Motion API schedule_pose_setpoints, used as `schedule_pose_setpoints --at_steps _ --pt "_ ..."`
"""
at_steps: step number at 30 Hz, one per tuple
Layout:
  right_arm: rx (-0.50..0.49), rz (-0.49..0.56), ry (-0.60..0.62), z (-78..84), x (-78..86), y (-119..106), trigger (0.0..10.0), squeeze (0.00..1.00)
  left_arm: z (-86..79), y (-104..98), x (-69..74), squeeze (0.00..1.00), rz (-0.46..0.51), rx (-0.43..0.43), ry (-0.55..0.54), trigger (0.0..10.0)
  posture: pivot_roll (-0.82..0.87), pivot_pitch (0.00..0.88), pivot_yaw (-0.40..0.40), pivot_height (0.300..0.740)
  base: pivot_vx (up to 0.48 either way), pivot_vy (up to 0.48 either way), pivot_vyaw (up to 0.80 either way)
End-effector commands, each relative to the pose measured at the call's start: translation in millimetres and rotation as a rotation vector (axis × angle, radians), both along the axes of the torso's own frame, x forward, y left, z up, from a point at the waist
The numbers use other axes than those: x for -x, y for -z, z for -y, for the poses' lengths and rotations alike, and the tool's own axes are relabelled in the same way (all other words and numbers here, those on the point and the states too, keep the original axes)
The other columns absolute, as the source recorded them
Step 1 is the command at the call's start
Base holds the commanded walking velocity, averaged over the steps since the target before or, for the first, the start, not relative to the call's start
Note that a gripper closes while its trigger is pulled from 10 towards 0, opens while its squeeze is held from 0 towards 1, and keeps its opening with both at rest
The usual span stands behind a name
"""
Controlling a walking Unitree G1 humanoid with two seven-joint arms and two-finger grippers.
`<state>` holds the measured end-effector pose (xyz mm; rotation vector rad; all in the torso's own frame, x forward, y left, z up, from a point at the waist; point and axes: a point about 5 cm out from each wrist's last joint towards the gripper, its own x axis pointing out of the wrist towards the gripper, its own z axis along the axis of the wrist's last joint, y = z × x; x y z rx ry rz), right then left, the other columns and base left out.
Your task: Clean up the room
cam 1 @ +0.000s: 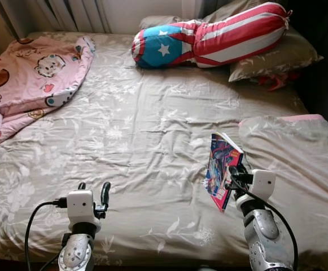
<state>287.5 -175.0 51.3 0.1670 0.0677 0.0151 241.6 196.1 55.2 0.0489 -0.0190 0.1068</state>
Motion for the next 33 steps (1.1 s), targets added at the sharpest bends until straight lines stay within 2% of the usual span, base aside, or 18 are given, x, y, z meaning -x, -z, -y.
schedule_pose_setpoints --at_steps 1,10,14,23,27,33 --pt "-0.004 0.056 0.006 2.1 2.7 -6.8 10.0 0.00 -0.5 5.1 5.7 0.00 -0.036 -0.001 -0.013 10.0 -0.09 0.206 -0.012 0.684 0.000 0.000 0.00" --pt "0.004 0.024 0.005 0.3 1.7 -5.3 10.0 0.00 -2.9 5.6 4.5 0.00 -0.054 -0.005 -0.011 10.0 -0.09 0.204 -0.009 0.679 0.000 0.000 0.00" --pt "0.008 0.058 0.003 -0.2 1.0 -8.3 10.0 0.00 -3.4 5.8 4.1 0.00 -0.057 -0.006 -0.009 10.0 -0.09 0.202 -0.009 0.656 0.000 0.000 0.00" --pt "0.006 0.037 0.002 -0.2 0.1 -7.5 10.0 0.00 -3.0 7.6 3.4 0.00 -0.062 -0.001 -0.010 10.0 -0.08 0.210 -0.012 0.656 0.000 0.000 0.00" --pt "0.002 0.069 0.000 -1.3 -0.3 -10.7 10.0 0.00 -3.1 8.7 2.8 0.00 -0.064 0.000 -0.010 10.0 -0.08 0.214 -0.012 0.633 0.000 0.000 0.00" --pt "-0.020 0.072 0.000 -1.8 -2.0 -11.4 10.0 0.00 -3.6 8.6 1.9 0.00 -0.060 0.003 -0.014 10.0 -0.08 0.217 -0.010 0.633 0.000 0.000 0.00"
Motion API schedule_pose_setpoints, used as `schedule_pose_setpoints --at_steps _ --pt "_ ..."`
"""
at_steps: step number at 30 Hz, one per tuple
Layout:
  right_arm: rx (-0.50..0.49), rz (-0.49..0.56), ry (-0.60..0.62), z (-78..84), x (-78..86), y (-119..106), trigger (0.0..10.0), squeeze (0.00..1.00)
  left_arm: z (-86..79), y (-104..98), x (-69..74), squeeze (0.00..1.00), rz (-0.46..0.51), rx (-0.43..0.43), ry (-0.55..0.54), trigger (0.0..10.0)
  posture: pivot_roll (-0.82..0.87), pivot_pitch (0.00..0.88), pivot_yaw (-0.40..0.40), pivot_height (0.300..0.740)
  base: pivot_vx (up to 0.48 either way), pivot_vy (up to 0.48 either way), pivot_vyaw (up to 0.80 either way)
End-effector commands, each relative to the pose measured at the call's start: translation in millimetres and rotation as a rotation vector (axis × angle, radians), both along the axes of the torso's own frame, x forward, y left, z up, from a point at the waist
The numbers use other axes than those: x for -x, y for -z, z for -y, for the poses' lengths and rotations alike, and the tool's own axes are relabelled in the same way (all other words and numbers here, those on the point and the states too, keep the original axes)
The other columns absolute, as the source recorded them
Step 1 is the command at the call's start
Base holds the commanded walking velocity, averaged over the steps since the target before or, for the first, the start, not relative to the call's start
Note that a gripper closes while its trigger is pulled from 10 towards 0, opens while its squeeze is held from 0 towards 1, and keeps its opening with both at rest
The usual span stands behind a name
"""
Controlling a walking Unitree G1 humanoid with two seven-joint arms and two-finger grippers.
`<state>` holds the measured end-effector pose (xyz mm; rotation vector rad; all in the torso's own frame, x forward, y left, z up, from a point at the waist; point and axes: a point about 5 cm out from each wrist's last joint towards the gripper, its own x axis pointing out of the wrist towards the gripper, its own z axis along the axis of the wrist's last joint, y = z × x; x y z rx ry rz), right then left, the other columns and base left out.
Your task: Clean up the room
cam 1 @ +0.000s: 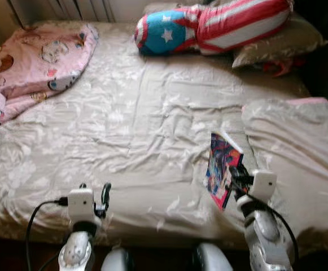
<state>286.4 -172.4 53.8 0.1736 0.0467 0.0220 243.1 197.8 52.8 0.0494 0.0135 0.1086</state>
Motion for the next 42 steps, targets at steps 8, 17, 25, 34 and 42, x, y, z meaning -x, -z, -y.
schedule_pose_setpoints --at_steps 8,17,25,34,42 --pt "-0.505 0.094 0.113 8.9 -25.0 -23.2 10.0 0.00 -3.8 6.1 2.2 0.00 -0.025 0.000 -0.014 10.0 -0.07 0.222 0.004 0.633 0.000 0.000 0.00" --pt "-0.916 0.094 0.159 21.8 -57.2 -27.3 10.0 0.00 -4.4 4.5 1.6 0.00 -0.026 -0.026 0.019 10.0 -0.02 0.228 0.026 0.633 0.000 0.000 0.00" --pt "-1.067 0.012 0.140 8.4 -71.0 -25.7 10.0 0.00 -8.3 -1.6 5.4 0.00 -0.013 -0.068 0.037 10.0 0.05 0.242 0.047 0.633 0.000 0.000 0.00" --pt "-1.152 -0.017 0.182 -0.3 -77.2 -27.8 10.0 0.00 -17.4 -6.4 21.2 0.00 -0.027 -0.136 0.049 10.0 0.14 0.272 0.066 0.633 0.000 0.000 0.00" --pt "-1.077 -0.202 0.475 20.9 -42.5 22.1 10.0 0.00 -22.2 -11.4 40.3 0.00 -0.045 -0.165 0.055 10.0 0.19 0.309 0.085 0.633 0.000 0.000 0.00"
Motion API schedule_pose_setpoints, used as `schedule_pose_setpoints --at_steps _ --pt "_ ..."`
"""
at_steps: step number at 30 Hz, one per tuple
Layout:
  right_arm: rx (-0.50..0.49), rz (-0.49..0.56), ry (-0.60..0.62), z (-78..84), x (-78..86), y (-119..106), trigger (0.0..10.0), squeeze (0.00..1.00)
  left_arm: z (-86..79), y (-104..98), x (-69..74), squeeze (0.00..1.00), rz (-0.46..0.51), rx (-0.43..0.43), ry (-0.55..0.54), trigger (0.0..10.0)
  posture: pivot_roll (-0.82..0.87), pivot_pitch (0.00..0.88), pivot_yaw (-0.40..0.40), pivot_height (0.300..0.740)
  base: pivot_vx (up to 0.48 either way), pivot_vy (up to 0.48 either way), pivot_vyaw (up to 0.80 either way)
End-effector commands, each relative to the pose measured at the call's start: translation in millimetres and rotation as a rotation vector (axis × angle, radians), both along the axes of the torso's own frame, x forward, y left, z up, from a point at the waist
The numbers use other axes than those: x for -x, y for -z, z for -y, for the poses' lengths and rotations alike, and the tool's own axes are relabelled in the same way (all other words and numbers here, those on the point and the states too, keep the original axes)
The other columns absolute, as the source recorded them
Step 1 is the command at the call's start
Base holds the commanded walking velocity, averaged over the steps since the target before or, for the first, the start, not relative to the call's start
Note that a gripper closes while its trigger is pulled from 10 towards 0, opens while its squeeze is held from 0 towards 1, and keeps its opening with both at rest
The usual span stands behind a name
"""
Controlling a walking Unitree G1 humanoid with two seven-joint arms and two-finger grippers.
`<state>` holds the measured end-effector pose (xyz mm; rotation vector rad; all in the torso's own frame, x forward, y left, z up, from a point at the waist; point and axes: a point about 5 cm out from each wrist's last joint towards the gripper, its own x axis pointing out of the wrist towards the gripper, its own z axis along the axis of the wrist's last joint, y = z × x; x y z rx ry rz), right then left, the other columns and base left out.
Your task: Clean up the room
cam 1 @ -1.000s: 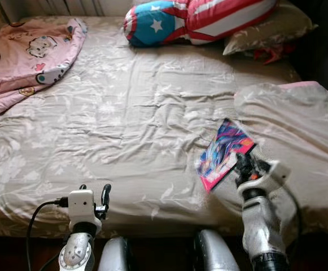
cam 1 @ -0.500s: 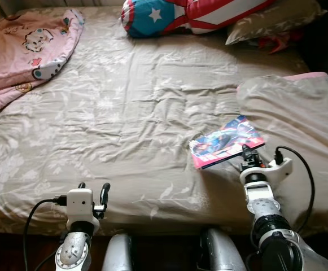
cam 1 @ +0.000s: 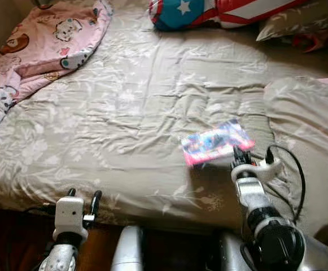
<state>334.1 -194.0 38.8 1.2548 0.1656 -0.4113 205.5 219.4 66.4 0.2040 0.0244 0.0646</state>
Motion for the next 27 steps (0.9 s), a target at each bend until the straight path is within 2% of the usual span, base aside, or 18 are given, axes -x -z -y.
schedule_pose_setpoints --at_steps 1,2,3,4,8,11,19,23,27 --pt "0.003 -0.095 0.036 2.5 12.8 15.9 10.0 0.00 -0.6 1.4 5.1 0.00 -0.031 -0.016 0.012 10.0 0.20 0.316 0.091 0.633 0.000 0.000 0.00" --pt "0.003 -0.095 0.036 2.5 12.8 15.9 10.0 0.00 -0.6 1.4 5.1 0.00 -0.031 -0.016 0.012 10.0 0.20 0.316 0.091 0.633 0.000 0.000 0.00" --pt "0.002 -0.152 0.062 4.3 25.1 29.0 10.0 0.00 0.5 -0.7 11.5 0.00 -0.046 -0.028 0.030 10.0 0.20 0.333 0.101 0.633 0.000 0.000 0.00" --pt "-0.018 -0.156 0.067 1.1 30.3 34.8 10.0 0.00 1.8 -1.3 17.5 0.00 -0.061 -0.038 0.045 10.0 0.21 0.345 0.110 0.633 0.000 0.000 0.00" --pt "-0.041 -0.162 0.079 -1.8 33.4 38.4 10.0 0.00 2.1 -2.6 21.9 0.00 -0.070 -0.048 0.056 10.0 0.21 0.354 0.115 0.633 0.000 0.000 0.00" --pt "-0.087 -0.177 0.145 2.6 37.5 41.7 10.0 0.00 1.2 -4.8 23.9 0.00 -0.074 -0.060 0.061 10.0 0.22 0.358 0.118 0.633 0.000 0.000 0.00" --pt "-0.189 -0.109 0.253 9.5 30.2 32.4 10.0 0.00 1.2 -9.9 30.2 0.00 -0.092 -0.093 0.079 10.0 0.24 0.362 0.124 0.633 0.000 0.000 0.00" --pt "-0.216 -0.033 0.251 9.5 21.3 22.5 10.0 0.00 -0.8 -11.5 33.0 0.00 -0.096 -0.106 0.080 10.0 0.25 0.368 0.123 0.633 0.000 0.000 0.00" --pt "-0.213 -0.014 0.233 8.8 18.5 19.5 10.0 0.00 -1.8 -11.8 34.0 0.00 -0.103 -0.113 0.081 10.0 0.25 0.368 0.123 0.633 0.000 0.000 0.00"
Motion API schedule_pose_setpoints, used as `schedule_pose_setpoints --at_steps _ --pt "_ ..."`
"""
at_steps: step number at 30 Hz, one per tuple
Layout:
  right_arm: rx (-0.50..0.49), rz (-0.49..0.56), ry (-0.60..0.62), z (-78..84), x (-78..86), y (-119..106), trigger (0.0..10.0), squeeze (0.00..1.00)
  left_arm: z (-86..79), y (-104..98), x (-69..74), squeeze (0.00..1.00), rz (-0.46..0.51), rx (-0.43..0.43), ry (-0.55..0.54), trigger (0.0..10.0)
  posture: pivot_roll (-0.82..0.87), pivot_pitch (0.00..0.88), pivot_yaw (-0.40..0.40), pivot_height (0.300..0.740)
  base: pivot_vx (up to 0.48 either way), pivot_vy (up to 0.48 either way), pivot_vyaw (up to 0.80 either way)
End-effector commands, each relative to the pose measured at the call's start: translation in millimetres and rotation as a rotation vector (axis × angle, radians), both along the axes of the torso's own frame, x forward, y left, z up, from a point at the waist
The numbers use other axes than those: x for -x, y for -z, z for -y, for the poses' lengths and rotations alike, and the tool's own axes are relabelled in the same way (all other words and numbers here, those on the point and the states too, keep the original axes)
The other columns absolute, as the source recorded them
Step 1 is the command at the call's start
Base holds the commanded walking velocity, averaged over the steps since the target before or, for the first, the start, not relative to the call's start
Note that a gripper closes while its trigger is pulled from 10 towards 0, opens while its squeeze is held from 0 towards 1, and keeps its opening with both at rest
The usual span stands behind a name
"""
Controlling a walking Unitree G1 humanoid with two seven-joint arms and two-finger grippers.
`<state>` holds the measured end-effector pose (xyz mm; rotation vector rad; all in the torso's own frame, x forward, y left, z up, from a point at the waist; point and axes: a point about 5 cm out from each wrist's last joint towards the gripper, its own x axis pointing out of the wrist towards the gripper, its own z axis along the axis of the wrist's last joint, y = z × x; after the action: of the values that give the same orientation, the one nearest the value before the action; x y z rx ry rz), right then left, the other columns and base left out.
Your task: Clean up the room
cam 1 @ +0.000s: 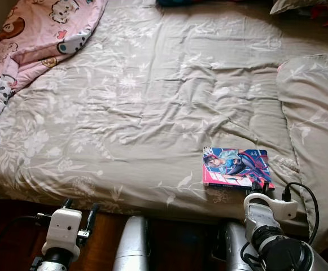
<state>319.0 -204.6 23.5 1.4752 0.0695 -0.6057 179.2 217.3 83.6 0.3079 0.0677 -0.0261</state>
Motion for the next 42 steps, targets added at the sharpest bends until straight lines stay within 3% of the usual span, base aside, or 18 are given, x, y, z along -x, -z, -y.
schedule_pose_setpoints --at_steps 1,6,7,9,10,18,27,28,30,33,39,42 --pt "-0.015 -0.007 0.005 -1.7 3.4 4.3 10.0 0.00 -4.0 5.4 7.7 0.00 -0.048 -0.014 -0.007 10.0 0.25 0.368 0.123 0.633 0.000 0.000 0.00" --pt "-0.001 -0.025 0.000 -0.1 6.0 6.9 10.0 0.00 -2.1 5.9 7.4 0.00 -0.051 -0.018 -0.002 10.0 0.24 0.371 0.119 0.633 0.000 0.000 0.00" --pt "0.004 -0.029 -0.002 0.4 7.0 7.8 10.0 0.14 -1.7 6.1 7.2 0.00 -0.052 -0.018 -0.001 10.0 0.24 0.371 0.119 0.633 0.000 0.000 0.00" --pt "0.009 -0.041 -0.004 1.6 9.6 10.4 10.0 0.18 -1.2 6.7 6.7 0.00 -0.055 -0.018 0.001 10.0 0.24 0.370 0.117 0.633 0.000 0.000 0.00" --pt "0.014 -0.047 -0.008 2.1 10.2 11.0 10.0 0.58 -0.9 7.1 6.3 0.00 -0.056 -0.018 0.002 10.0 0.24 0.368 0.117 0.633 0.000 0.000 0.00" --pt "0.030 -0.096 -0.006 6.0 16.1 16.6 10.0 0.58 0.5 9.1 4.7 0.00 -0.061 -0.018 0.009 10.0 0.23 0.364 0.116 0.633 0.000 0.000 0.00" --pt "0.038 -0.167 -0.009 8.4 26.9 27.3 10.0 0.45 2.5 10.7 1.2 0.00 -0.060 -0.020 0.019 10.0 0.22 0.355 0.113 0.633 0.000 0.000 0.00" --pt "0.041 -0.175 -0.012 8.4 28.0 28.4 10.0 0.11 2.7 11.1 1.1 0.00 -0.060 -0.020 0.020 10.0 0.22 0.354 0.112 0.633 0.000 0.000 0.00" --pt "0.046 -0.182 -0.017 8.4 28.9 29.4 10.0 0.11 3.0 11.5 0.8 0.00 -0.061 -0.019 0.021 10.0 0.22 0.354 0.112 0.633 0.000 0.000 0.00" --pt "0.050 -0.198 -0.024 8.7 31.4 31.8 10.0 0.00 4.2 12.5 -0.8 0.00 -0.061 -0.019 0.024 10.0 0.22 0.349 0.111 0.633 0.000 0.000 0.00" --pt "0.098 -0.192 -0.044 12.6 32.6 31.4 10.0 0.00 5.3 14.3 -5.8 0.00 -0.054 -0.017 0.023 10.0 0.20 0.337 0.098 0.633 0.000 0.000 0.00" --pt "0.318 -0.153 -0.201 7.6 23.4 21.5 10.0 0.00 5.2 20.7 -9.3 0.00 -0.056 -0.004 0.003 10.0 0.16 0.318 0.076 0.633 0.000 0.000 0.00"
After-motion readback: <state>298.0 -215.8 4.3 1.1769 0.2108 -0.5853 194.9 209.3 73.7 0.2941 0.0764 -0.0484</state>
